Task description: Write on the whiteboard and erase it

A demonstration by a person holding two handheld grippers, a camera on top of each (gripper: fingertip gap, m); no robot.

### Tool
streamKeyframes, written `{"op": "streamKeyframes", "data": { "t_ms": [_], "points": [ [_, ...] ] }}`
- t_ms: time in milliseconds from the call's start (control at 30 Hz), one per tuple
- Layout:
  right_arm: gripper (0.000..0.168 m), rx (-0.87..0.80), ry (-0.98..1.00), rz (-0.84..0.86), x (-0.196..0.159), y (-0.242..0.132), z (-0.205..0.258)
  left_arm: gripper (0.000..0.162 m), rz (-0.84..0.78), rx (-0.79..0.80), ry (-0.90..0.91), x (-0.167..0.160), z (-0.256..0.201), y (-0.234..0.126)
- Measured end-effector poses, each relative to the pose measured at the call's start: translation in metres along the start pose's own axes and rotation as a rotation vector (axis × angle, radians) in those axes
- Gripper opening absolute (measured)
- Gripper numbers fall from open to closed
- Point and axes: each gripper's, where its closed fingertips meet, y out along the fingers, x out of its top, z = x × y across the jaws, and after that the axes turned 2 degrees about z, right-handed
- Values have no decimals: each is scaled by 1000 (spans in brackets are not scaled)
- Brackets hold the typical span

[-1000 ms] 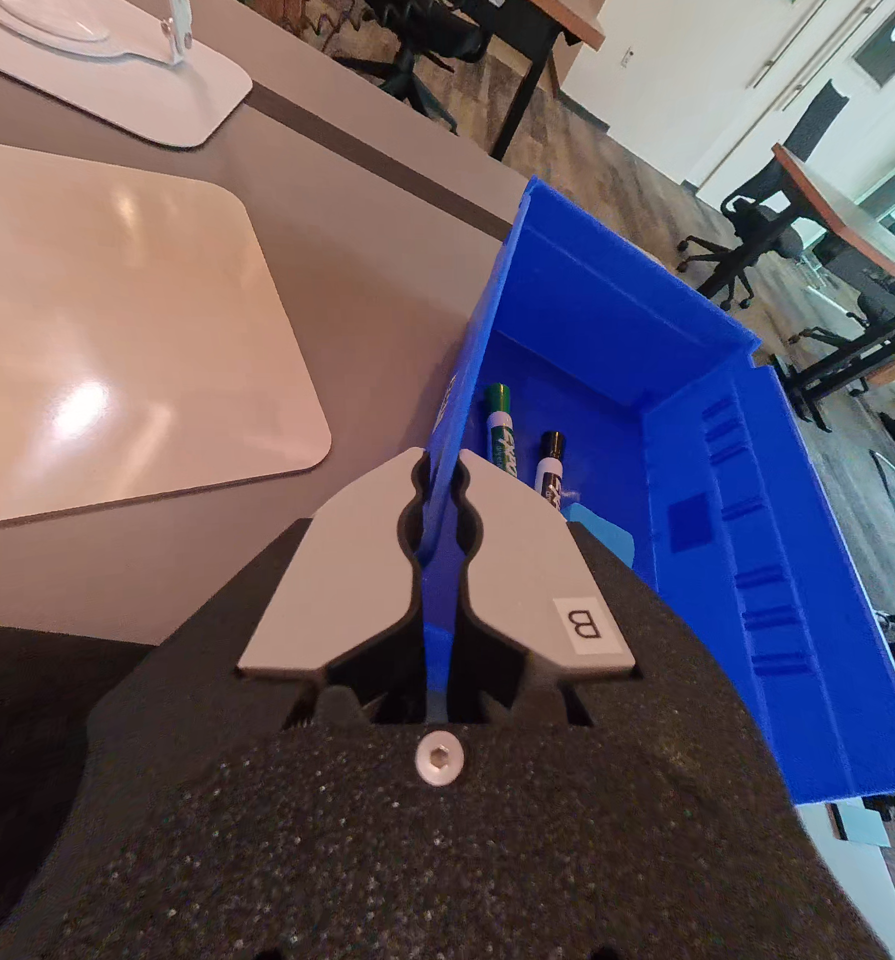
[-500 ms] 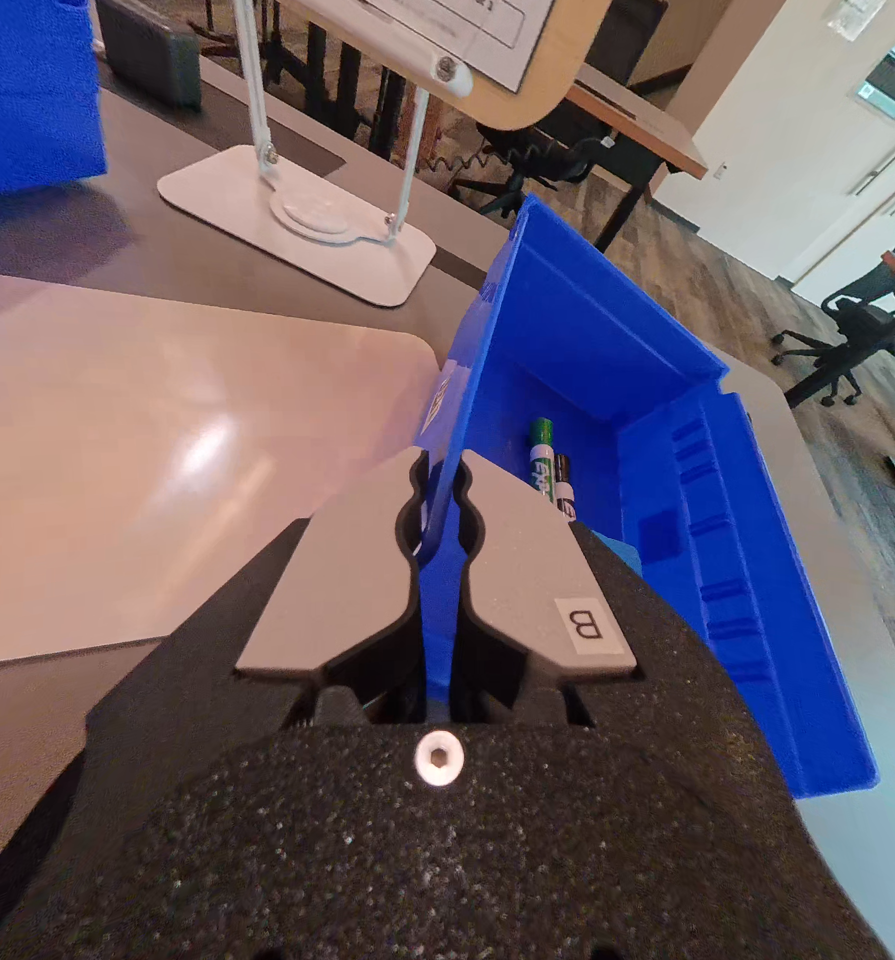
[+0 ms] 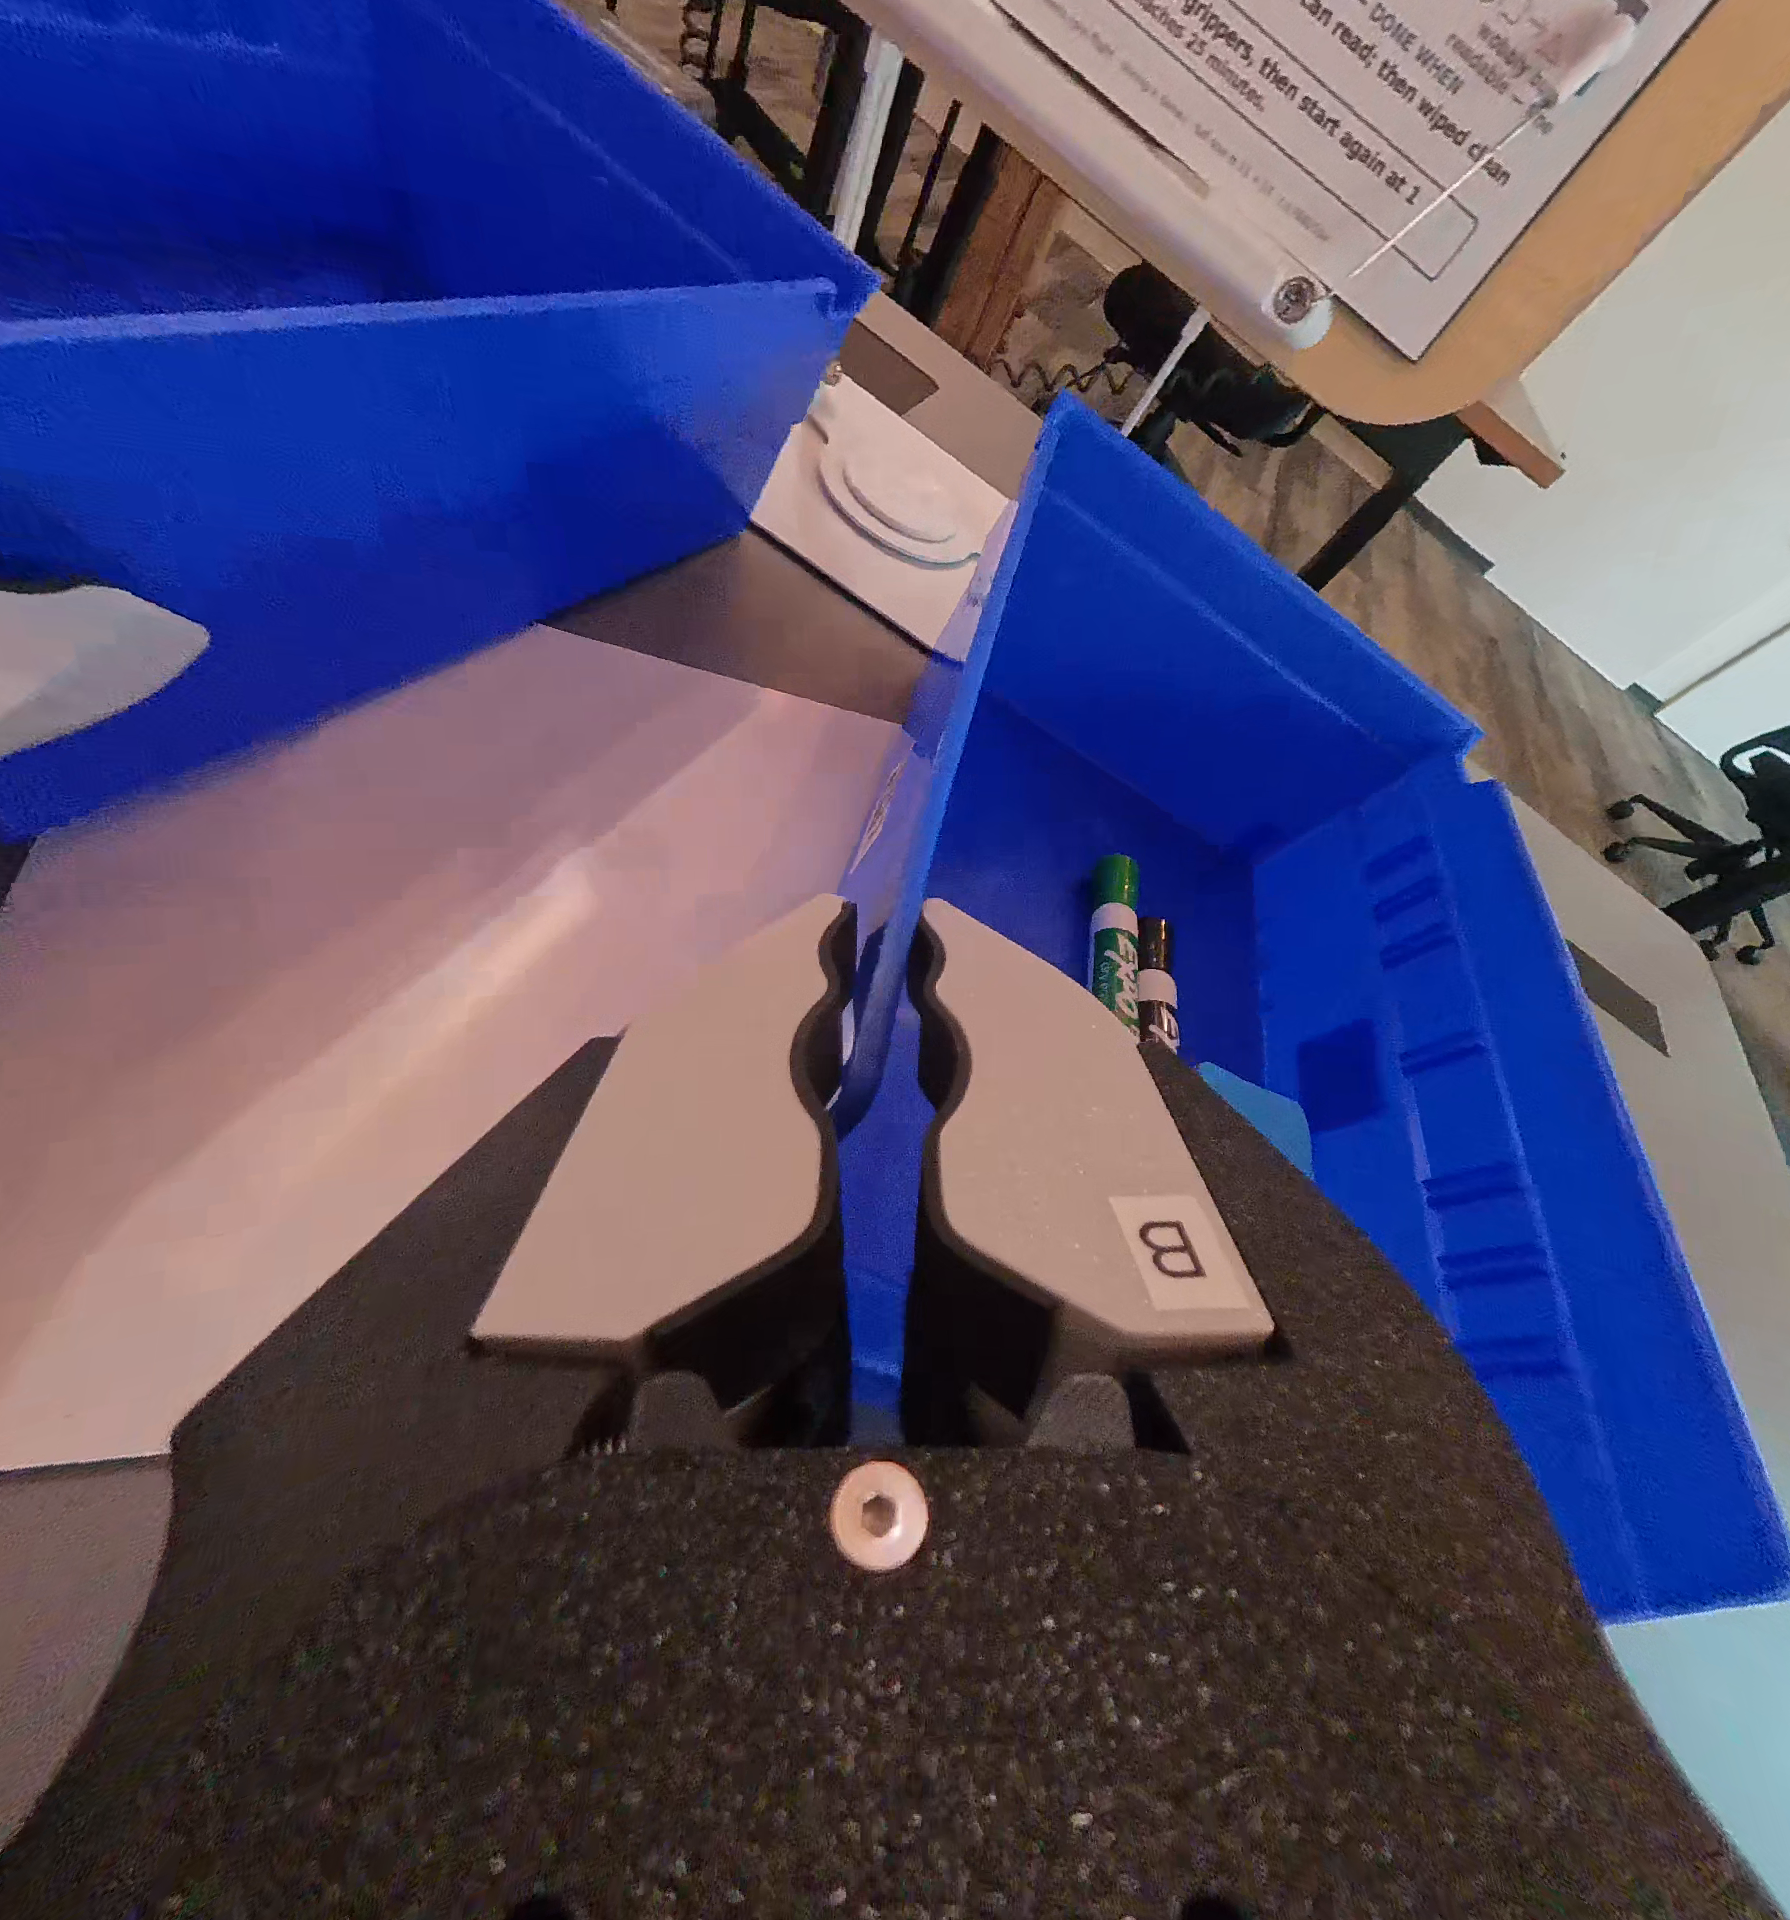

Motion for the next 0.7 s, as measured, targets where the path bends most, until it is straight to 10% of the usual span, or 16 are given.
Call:
{"op": "streamKeyframes", "data": {
  "t_ms": [100, 233, 367, 467, 700],
  "points": [
    [18, 31, -15, -36, 4, 3, 11, 23, -1, -52, -4, 0, -10, 2],
    [80, 120, 51, -193, 29, -17, 14, 56, -167, -47, -43, 30, -9, -28],
    [116, 116, 194, -460, 48, -57, -26, 80, -665, -120, -161, 102, -23, -97],
    [113, -75, 311, -585, 31, -86, -94, 78, -858, -293, -228, 127, -54, -121],
    [90, -167, 450, -248, -75, -56, -168, 110, -482, -468, -373, 103, -110, -26]
  ]
}}
